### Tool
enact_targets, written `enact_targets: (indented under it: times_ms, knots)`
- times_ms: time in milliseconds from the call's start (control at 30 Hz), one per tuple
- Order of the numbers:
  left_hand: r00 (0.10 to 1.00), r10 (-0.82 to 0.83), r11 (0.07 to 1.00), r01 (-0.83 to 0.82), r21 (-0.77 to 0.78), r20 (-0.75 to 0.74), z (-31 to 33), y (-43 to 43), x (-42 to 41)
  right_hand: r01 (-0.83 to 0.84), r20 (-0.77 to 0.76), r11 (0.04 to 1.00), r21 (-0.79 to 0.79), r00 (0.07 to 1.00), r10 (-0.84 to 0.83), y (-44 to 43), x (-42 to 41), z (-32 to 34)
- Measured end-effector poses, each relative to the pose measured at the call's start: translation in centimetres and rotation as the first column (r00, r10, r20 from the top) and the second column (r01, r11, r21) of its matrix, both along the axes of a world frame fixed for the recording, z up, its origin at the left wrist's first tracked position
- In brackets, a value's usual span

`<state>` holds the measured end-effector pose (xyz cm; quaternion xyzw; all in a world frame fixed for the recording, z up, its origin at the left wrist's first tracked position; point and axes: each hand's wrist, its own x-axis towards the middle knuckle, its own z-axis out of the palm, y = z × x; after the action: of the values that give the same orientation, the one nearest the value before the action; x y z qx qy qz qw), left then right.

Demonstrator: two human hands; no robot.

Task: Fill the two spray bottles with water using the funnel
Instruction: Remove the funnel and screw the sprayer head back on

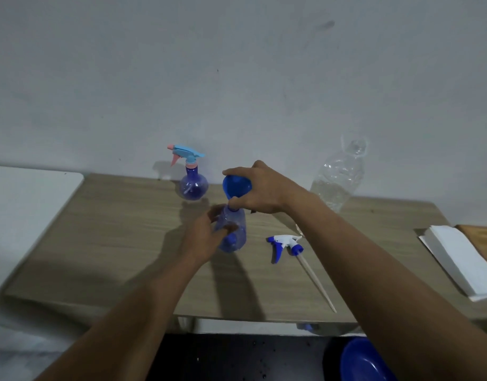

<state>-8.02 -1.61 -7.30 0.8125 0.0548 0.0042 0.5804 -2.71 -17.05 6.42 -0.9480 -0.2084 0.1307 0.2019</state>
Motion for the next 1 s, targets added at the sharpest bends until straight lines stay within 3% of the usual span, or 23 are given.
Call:
enact_targets:
  times_ms: [267,533,633,800,1000]
  knots:
    - [0.998,-0.029,0.996,0.025,0.081,0.058,-0.3,0.2,-0.3,0.089,0.016,0.972,0.215,0.995,-0.095,-3.4,0.6,1.0]
    - [0.994,0.006,0.996,-0.015,0.085,0.108,-1.4,-0.2,-0.1,0.385,-0.117,0.760,0.523,0.916,-0.384,-5.9,1.7,-4.9]
    - [0.989,0.005,0.994,-0.021,0.111,0.148,-2.0,-0.6,0.4,0.439,-0.140,0.727,0.528,0.889,-0.435,-5.3,2.5,-8.7]
    - [0.992,-0.031,0.999,0.028,0.029,0.120,-3.7,-0.8,0.6,0.496,-0.159,0.698,0.517,0.856,-0.491,-4.5,3.1,-13.3]
    - [0.993,-0.035,0.998,0.041,-0.056,0.109,-4.2,-0.5,0.5,0.507,-0.079,0.796,0.330,0.855,-0.512,-4.9,3.4,-17.3]
